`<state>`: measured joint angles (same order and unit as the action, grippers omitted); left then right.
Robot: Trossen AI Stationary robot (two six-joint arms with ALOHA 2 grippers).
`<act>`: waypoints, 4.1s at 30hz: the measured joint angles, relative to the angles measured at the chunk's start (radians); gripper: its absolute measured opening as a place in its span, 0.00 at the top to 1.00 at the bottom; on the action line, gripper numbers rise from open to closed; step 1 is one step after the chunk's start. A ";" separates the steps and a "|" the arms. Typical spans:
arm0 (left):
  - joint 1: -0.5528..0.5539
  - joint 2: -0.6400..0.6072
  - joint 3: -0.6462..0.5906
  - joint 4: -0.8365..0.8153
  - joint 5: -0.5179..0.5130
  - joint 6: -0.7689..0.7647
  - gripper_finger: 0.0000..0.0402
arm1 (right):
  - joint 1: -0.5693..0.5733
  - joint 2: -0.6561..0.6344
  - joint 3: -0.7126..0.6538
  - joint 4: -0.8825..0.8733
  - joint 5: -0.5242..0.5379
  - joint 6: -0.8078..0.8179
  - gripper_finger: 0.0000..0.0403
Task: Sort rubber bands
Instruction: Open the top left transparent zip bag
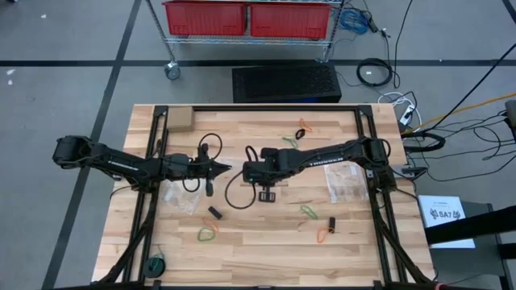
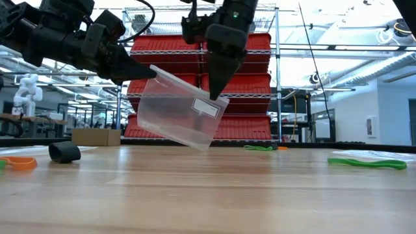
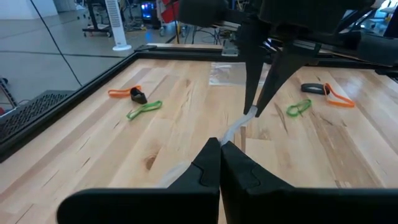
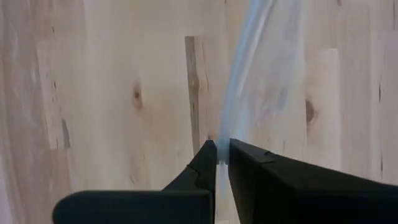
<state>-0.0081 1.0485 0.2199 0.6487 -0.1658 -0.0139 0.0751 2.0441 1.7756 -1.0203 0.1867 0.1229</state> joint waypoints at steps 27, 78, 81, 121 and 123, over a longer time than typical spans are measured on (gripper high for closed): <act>0.000 0.000 0.000 -0.003 0.000 -0.002 1.00 | 0.011 0.000 0.000 -0.058 0.000 0.031 0.98; 0.000 0.091 0.000 0.010 0.026 -0.088 1.00 | 0.102 -0.342 -0.595 0.905 0.165 0.031 0.98; 0.000 0.111 0.000 0.022 0.026 -0.105 1.00 | 0.087 -0.290 -0.572 0.913 0.185 0.014 0.99; 0.020 0.125 0.000 0.023 0.032 -0.103 1.00 | -0.001 -0.116 -0.515 0.894 0.221 0.052 1.00; 0.020 0.125 0.000 0.023 0.032 -0.088 1.00 | -0.002 -0.116 -0.515 0.903 0.232 0.041 1.00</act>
<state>0.0120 1.1736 0.2199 0.6722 -0.1333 -0.1023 0.0734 1.9282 1.2606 -0.1176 0.4191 0.1636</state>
